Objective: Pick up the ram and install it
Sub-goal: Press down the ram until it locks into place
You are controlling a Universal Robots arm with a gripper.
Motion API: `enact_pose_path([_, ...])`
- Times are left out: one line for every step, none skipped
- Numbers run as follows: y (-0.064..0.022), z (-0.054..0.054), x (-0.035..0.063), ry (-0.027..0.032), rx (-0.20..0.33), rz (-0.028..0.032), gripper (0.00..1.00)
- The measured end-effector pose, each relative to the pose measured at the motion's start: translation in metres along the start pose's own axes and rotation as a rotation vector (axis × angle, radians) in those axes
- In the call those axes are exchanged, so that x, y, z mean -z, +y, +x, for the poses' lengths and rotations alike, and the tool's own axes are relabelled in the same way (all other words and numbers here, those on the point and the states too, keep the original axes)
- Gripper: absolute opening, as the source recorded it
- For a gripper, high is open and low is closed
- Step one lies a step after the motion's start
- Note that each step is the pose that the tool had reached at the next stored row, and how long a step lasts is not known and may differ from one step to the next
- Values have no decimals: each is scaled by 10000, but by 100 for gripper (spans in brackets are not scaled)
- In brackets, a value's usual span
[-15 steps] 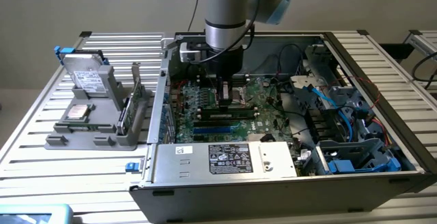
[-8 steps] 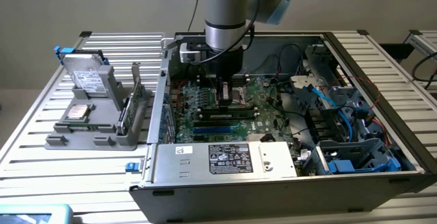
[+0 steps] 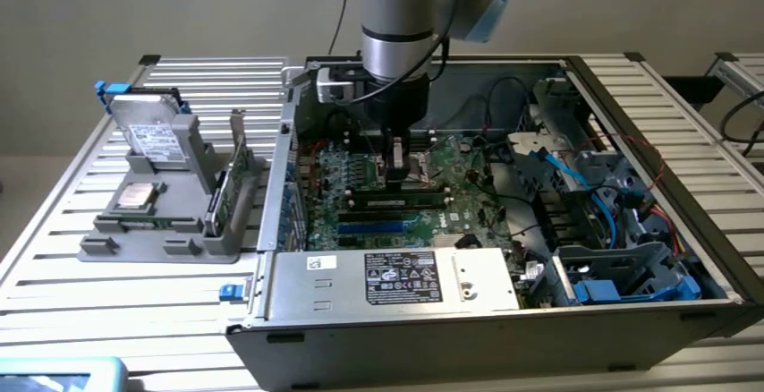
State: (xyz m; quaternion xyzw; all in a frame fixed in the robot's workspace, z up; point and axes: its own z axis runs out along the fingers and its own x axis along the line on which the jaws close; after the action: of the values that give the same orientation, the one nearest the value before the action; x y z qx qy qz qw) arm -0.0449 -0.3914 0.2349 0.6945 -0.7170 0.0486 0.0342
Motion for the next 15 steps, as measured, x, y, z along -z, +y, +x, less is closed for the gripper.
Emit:
enact_pose_path([-13, 0, 5, -1, -1, 0, 11])
enact_pose_path([-28, 0, 8, -1, -1, 0, 11])
enact_pose_path([-42, 0, 11, 0, -1, 0, 11])
enact_pose_path([-56, 0, 14, 1, -1, -1, 11])
enact_pose_path([-69, 0, 17, 1, -1, -1, 11])
enact_pose_path([-82, 0, 21, 1, 0, -1, 11])
enact_pose_path([-96, 1, 24, 2, 0, -1, 11])
enact_pose_path([-106, 1, 26, 1, 0, 0, 11])
enact_pose_path([-111, 1, 26, 0, 0, 0, 11])
enact_pose_path([-112, 1, 26, -1, 0, 0, 11])
enact_pose_path([-112, 1, 26, -1, -2, 0, 11])
enact_pose_path([-113, 2, 26, 1, -1, -1, 11])
enact_pose_path([-113, 2, 26, 1, -1, -1, 11])
enact_pose_path([-113, 2, 26, 0, -1, 0, 11])
enact_pose_path([-113, 2, 26, 0, 0, 0, 11])
